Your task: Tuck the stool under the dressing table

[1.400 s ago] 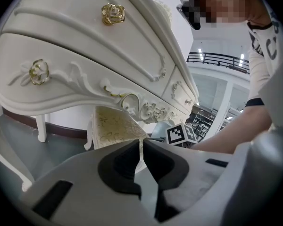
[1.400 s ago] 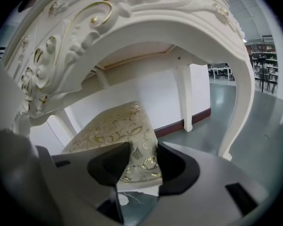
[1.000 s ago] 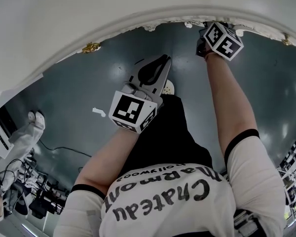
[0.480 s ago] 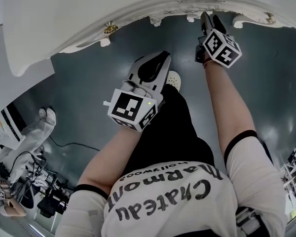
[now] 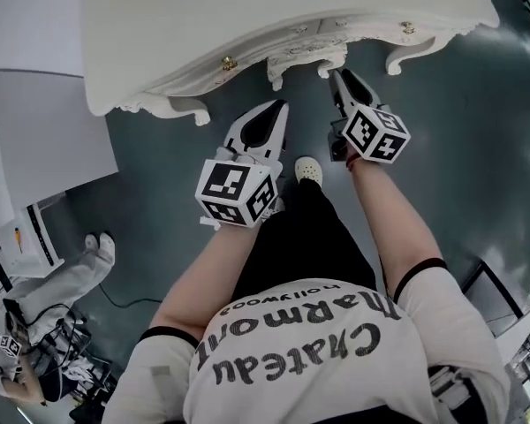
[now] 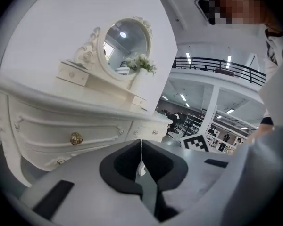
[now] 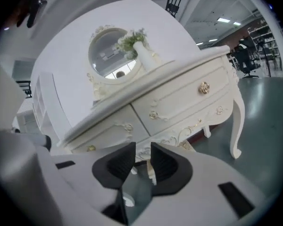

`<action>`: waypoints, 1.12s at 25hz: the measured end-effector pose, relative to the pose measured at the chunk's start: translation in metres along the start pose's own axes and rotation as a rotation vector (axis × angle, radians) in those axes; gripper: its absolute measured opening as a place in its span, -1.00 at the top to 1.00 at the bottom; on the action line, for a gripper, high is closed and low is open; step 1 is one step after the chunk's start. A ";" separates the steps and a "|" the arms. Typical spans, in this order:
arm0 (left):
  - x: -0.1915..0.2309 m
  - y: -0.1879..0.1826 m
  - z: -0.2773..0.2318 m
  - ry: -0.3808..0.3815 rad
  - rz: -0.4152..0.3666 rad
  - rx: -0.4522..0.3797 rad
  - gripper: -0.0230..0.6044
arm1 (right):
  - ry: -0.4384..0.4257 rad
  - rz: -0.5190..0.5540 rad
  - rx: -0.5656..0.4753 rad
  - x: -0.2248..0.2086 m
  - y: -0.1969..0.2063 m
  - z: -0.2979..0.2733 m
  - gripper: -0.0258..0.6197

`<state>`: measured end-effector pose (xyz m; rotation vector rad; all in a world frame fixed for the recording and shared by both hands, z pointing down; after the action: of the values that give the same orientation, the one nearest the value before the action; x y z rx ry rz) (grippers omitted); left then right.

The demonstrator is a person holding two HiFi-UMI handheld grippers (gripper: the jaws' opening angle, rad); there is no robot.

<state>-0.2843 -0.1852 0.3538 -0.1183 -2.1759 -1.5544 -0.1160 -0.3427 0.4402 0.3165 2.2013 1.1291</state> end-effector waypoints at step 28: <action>-0.182 -0.267 0.118 0.171 -0.398 -0.419 0.83 | -0.200 0.441 -0.521 0.201 -0.282 0.312 0.71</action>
<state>-0.2470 -0.1384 0.0149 0.3240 -1.7872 -2.1391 -0.0514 -0.2173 -0.0045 0.6696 1.6256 1.7693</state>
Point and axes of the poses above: the fingertips, and each gripper's own axes: z backward along the fingers, x to its left, y out of its underside, the point moved 10 cm from there along z, backward along the fingers, and after that the axes turned 7 degrees about y, right-handed, at the moved point
